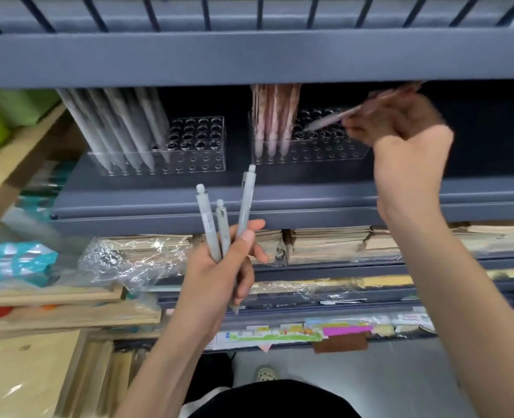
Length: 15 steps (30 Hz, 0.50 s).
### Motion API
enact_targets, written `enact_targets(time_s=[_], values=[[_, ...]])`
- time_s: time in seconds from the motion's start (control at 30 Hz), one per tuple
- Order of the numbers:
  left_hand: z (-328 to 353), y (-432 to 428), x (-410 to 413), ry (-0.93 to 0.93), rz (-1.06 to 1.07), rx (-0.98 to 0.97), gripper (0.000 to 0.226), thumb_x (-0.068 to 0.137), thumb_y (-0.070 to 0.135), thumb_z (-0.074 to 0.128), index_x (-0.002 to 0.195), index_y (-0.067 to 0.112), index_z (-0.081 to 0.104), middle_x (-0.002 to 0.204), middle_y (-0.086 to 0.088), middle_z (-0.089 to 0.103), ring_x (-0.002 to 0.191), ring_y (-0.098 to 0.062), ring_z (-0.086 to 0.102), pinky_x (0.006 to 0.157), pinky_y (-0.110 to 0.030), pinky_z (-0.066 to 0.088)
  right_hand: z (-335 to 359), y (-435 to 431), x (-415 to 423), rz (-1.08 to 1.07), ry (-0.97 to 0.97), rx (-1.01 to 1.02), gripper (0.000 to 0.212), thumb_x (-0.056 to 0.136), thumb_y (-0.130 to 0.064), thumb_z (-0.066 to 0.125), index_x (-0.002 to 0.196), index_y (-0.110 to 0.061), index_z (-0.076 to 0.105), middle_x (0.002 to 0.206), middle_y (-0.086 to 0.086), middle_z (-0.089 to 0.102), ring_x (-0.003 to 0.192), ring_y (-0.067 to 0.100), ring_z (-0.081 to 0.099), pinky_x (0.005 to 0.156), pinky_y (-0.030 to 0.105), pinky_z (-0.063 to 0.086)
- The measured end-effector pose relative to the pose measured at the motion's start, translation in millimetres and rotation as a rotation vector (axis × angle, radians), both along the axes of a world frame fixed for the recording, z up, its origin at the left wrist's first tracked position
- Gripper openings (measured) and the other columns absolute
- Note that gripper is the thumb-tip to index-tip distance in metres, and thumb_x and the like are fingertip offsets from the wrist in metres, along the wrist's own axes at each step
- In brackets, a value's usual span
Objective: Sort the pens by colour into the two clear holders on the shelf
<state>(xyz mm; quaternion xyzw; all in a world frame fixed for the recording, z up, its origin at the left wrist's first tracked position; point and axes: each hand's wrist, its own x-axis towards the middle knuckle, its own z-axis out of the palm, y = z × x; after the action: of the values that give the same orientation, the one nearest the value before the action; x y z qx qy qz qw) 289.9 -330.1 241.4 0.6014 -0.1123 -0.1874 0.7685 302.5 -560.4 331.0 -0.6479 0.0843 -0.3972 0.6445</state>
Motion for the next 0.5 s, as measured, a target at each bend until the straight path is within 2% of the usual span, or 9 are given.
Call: enact_targets(time_s=[0.13,0.23,0.3,0.4,0.47,0.5], values=[[0.5,-6.9,-0.5,-0.01,0.017,0.012,0.025,0.09,0.041,0.06,0.109,0.032,0.074,0.077,-0.004,0.066,0.039,-0.011,0.038,0.035,-0.02,0.033,-4.7,-10.0,21.6,-0.014,-0.043,-0.085,0.014,0.088,-0.002,0.059,0.087,-0.016,0.06,0.079,-0.004,0.07,0.079,0.021,0.07,0.08,0.033,0.057],[2.7,-8.9,0.9,-0.015,0.031,0.019,0.025,0.091,0.044,0.061,0.108,0.032,0.074,0.076,-0.013,0.06,0.04,-0.013,0.037,0.035,-0.021,0.035,-5.0,-15.5,40.1,-0.101,0.1,-0.247,0.015,0.082,-0.019,0.06,0.079,-0.033,0.062,0.081,-0.001,0.073,0.081,0.024,0.071,0.086,0.046,0.056],[3.9,-11.3,1.3,-0.017,0.038,0.014,0.027,0.09,0.046,0.062,0.11,0.033,0.074,0.075,-0.012,0.061,0.038,-0.013,0.037,0.035,-0.02,0.034,-2.2,-17.7,50.1,-0.105,0.195,-0.365,0.018,0.081,-0.023,0.056,0.073,-0.037,0.062,0.083,0.003,0.074,0.083,0.027,0.07,0.086,0.048,0.054],[5.3,-16.6,0.3,-0.037,0.057,-0.003,0.021,0.092,0.042,0.062,0.109,0.035,0.071,0.082,-0.01,0.07,0.035,-0.013,0.037,0.036,-0.018,0.031,4.2,-17.4,60.5,-0.074,0.243,-0.474,0.019,0.083,-0.015,0.052,0.08,-0.025,0.068,0.088,0.004,0.074,0.092,0.028,0.068,0.092,0.045,0.052],[7.1,-19.6,-0.5,-0.063,0.059,-0.002,0.012,0.096,0.039,0.059,0.092,0.036,0.07,0.085,-0.014,0.073,0.035,-0.015,0.038,0.037,-0.018,0.032,7.9,-14.9,65.9,-0.062,0.294,-0.649,0.02,0.086,-0.019,0.052,0.093,-0.014,0.069,0.097,0.005,0.072,0.099,0.025,0.065,0.097,0.038,0.048],[7.6,-20.0,-0.8,-0.071,0.06,-0.001,0.016,0.097,0.038,0.058,0.085,0.037,0.068,0.086,-0.015,0.073,0.034,-0.015,0.038,0.037,-0.019,0.033,10.1,-13.2,68.2,-0.045,0.333,-0.723,0.024,0.089,-0.023,0.05,0.101,-0.012,0.068,0.102,0.005,0.071,0.104,0.024,0.064,0.099,0.036,0.046]])
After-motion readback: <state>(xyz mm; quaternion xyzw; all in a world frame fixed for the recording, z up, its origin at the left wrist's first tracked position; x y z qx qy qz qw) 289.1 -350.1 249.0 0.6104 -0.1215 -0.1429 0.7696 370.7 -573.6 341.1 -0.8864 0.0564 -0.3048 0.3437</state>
